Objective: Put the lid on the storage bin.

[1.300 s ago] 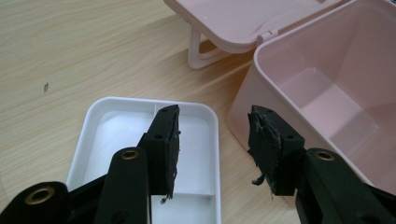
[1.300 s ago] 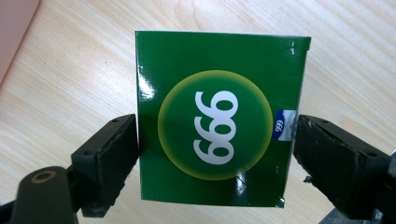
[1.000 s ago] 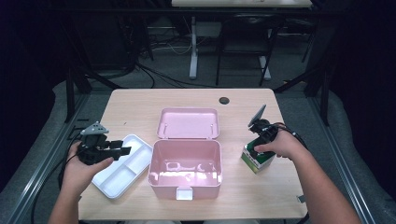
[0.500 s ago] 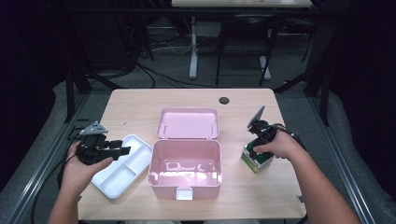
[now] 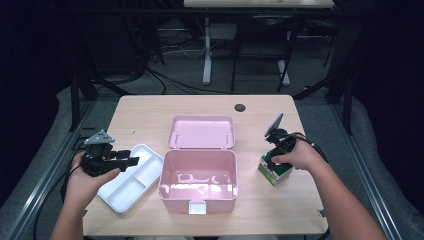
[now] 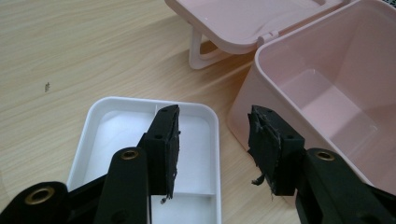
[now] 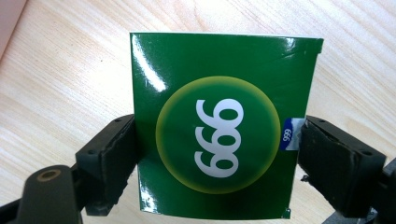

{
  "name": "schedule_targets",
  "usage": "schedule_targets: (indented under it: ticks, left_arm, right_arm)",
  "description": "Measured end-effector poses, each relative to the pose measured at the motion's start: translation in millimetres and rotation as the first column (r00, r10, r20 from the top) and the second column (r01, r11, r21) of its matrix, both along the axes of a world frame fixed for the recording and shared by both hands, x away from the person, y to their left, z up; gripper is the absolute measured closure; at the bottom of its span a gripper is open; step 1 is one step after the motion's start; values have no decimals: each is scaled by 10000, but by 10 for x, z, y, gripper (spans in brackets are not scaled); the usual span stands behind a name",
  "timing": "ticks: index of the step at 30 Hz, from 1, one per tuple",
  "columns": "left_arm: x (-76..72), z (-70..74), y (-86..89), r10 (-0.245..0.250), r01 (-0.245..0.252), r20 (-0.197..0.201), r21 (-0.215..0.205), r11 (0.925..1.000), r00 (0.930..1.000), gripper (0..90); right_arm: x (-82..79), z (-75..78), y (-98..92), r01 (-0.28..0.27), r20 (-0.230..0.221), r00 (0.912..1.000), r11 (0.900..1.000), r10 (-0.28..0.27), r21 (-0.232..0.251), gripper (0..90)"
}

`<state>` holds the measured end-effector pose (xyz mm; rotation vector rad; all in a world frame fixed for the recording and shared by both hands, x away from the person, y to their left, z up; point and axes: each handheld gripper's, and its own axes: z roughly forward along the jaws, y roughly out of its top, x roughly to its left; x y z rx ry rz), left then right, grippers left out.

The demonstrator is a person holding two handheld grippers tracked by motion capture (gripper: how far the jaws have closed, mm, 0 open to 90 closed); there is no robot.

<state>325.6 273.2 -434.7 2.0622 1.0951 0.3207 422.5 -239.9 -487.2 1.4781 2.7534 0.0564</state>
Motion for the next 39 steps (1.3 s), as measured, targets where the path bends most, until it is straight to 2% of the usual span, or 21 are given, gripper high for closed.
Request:
schedule_targets:
  ticks: [4,9,12,19,28,39]
  left_arm:
    - [1,-3,1,1,-1,-36,13,10000,10000,535]
    - [3,-3,-1,-10,10,-35,3,10000,10000,535]
    - [2,-3,2,-3,3,-40,4,10000,10000,534]
    - [3,-4,3,-9,9,-46,4,10000,10000,535]
    - [5,-15,5,-4,4,-62,-21,10000,10000,534]
    - [3,-15,6,11,-11,-57,-45,10000,10000,534]
  right_arm:
    - [-3,-1,-5,-16,68,10000,9999,15,106,159]
    - [-8,12,-6,-18,187,9998,10000,18,0,163]
    - [-11,36,-13,116,172,9998,9998,-118,136,164]
    - [-17,98,-16,-24,247,9997,9996,17,274,164]
    - [-45,213,0,-123,231,9997,9996,116,263,164]
    - [-104,417,14,-425,468,9980,9989,415,207,165]
